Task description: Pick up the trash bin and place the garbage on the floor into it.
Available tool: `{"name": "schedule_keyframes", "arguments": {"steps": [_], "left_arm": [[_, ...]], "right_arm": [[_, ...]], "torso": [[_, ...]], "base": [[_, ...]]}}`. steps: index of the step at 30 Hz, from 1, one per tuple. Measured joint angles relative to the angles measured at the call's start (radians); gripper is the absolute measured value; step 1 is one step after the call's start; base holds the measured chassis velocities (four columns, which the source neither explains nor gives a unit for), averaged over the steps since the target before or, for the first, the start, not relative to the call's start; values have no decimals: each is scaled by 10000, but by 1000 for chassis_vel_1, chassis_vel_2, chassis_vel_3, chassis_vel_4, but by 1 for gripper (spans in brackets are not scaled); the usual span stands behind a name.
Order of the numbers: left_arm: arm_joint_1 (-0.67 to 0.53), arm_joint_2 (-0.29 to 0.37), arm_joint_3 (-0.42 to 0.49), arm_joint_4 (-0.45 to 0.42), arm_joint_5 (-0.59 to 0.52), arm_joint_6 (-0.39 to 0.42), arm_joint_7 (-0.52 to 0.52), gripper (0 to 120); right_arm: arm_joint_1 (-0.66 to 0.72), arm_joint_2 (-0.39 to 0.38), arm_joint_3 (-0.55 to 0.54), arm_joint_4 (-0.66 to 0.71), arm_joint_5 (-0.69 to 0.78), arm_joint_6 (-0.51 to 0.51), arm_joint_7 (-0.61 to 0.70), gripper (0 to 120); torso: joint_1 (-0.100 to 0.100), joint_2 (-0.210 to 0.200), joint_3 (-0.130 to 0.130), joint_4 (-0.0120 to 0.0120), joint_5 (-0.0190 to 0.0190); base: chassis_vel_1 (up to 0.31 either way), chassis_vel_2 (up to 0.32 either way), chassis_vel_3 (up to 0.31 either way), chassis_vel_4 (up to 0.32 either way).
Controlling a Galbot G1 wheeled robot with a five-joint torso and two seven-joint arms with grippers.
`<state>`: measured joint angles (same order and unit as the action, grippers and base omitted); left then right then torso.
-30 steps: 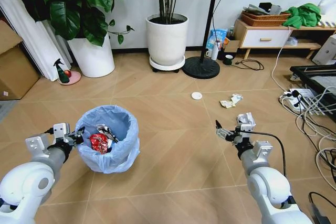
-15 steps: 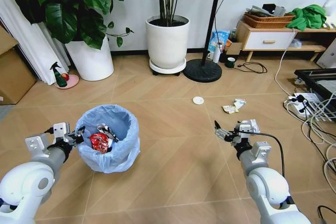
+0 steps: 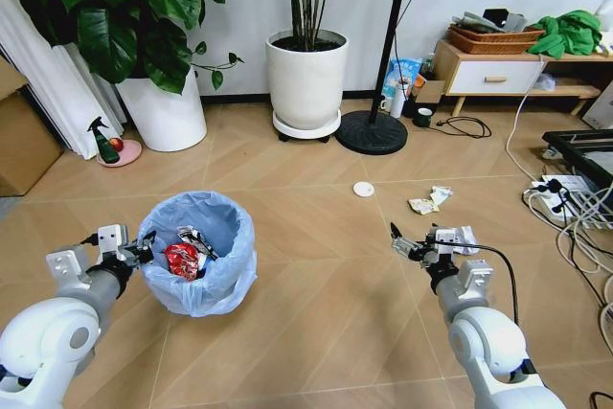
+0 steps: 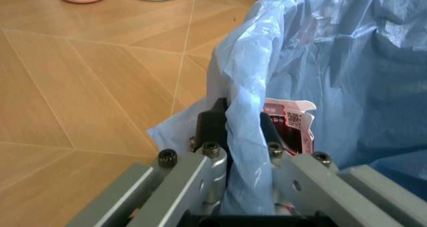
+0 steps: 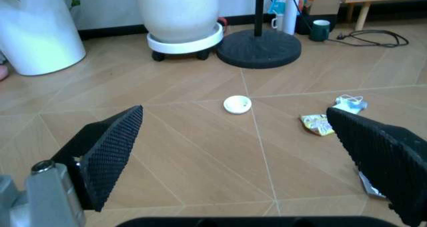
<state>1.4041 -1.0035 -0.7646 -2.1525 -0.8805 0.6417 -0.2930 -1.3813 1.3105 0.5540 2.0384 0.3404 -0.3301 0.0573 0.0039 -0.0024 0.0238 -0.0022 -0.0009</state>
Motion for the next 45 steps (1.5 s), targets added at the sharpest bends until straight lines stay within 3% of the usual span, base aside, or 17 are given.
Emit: {"name": "schedule_keyframes", "arguments": {"steps": [25,45], "left_arm": [[49,-49,-28,-91,18,-50,43,0],[133,-106,-21,-171,87,-76,21,0]], "right_arm": [[-80,102,-30,-76,-161,143,-69,100],[-110,121,-84,-211,-408,253,-125,100]], "torso": [[0,0,0,-1,0],[4,-3,4,-2,1]], "base": [[-61,-51,51,53],[-96,86,87,-87]]}}
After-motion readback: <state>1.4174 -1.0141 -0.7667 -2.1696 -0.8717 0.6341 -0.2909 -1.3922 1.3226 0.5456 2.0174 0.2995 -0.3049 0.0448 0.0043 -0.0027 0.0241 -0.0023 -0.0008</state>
